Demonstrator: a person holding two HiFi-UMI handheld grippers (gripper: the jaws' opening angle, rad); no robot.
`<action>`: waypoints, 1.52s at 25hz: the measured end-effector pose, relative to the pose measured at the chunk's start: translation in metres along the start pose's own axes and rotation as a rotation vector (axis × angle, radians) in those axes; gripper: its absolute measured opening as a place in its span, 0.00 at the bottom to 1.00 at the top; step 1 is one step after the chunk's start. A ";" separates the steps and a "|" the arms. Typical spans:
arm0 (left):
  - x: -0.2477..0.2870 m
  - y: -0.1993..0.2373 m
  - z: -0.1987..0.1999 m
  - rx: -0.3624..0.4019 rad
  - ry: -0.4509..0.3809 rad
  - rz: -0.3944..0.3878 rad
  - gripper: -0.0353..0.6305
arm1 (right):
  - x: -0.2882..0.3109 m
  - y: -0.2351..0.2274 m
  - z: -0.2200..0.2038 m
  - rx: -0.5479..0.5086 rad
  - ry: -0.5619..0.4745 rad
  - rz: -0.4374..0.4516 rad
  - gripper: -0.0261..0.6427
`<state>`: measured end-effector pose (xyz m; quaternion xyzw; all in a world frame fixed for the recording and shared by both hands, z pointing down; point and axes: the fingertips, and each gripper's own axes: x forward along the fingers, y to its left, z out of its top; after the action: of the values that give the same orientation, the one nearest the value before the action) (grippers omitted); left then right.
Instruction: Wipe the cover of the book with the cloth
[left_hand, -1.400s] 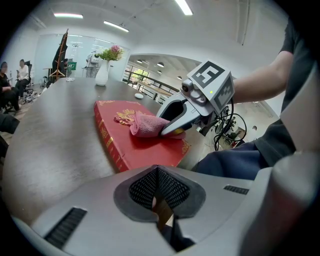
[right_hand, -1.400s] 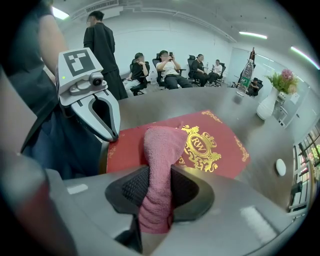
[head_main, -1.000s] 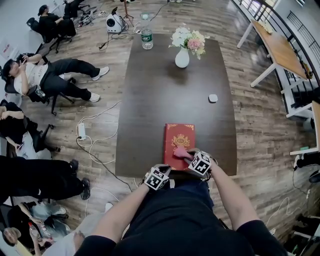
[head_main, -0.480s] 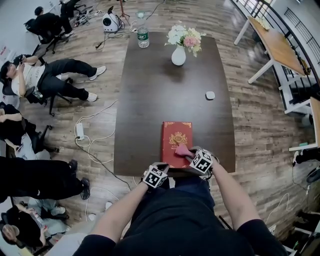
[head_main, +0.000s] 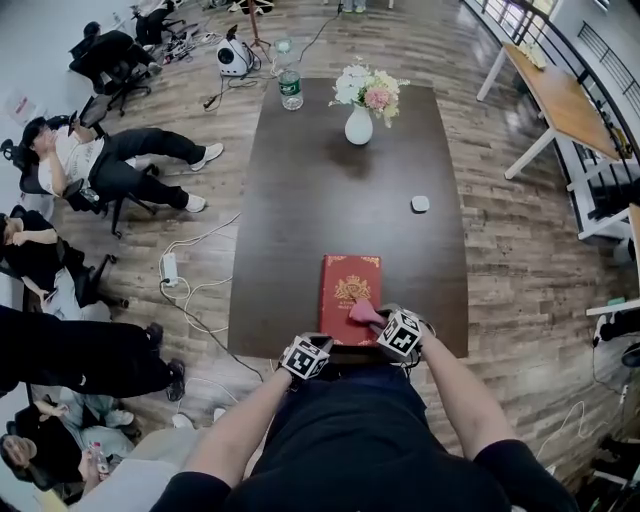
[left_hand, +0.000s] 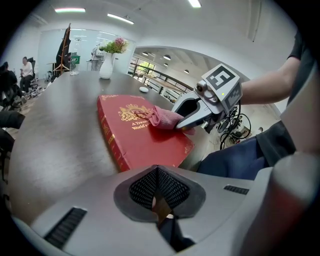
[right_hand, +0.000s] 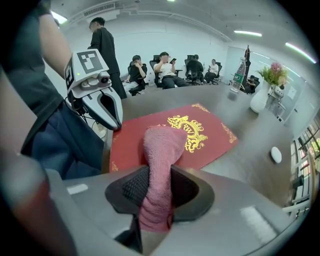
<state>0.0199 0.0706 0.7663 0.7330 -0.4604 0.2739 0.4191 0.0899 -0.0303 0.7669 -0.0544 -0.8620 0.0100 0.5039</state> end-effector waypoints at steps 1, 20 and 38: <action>0.000 0.001 -0.001 -0.009 0.003 0.008 0.05 | 0.000 0.000 -0.001 0.006 -0.004 0.003 0.22; -0.003 0.008 -0.001 -0.121 0.004 0.125 0.05 | -0.011 -0.004 -0.011 0.055 -0.094 0.086 0.22; -0.011 0.006 -0.004 -0.194 -0.049 0.142 0.05 | 0.002 0.031 0.055 -0.077 -0.109 0.177 0.22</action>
<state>0.0099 0.0778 0.7618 0.6612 -0.5455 0.2390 0.4562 0.0434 0.0031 0.7391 -0.1492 -0.8798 0.0244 0.4508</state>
